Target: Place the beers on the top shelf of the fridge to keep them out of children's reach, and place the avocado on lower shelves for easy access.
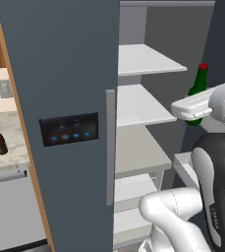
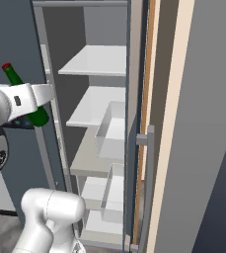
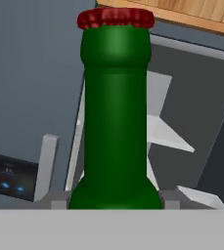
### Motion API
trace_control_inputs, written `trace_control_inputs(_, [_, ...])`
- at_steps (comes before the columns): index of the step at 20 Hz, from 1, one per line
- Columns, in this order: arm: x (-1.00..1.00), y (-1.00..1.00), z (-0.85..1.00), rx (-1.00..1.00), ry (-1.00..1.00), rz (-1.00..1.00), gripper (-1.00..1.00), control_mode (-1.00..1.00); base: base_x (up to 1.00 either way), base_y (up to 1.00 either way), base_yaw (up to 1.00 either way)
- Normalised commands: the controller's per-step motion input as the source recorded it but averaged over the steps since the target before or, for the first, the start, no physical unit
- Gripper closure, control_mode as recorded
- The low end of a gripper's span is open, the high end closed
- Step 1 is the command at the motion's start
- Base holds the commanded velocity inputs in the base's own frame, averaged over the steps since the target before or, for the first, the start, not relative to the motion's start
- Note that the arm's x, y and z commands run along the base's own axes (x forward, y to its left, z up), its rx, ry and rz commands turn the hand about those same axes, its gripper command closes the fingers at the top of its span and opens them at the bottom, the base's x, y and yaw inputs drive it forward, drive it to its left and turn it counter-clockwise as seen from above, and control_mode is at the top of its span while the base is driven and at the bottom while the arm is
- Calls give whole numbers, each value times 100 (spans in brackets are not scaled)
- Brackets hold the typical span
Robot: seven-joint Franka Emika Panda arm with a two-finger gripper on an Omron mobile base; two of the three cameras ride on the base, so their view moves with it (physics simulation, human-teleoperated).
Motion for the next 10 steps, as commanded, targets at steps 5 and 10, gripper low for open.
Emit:
trace_control_inputs(5, [30,-9,45,9,-5,0,100,-100,0,0,0])
trace_control_inputs(10, [28,-10,38,5,0,0,100,-100,0,0,0])
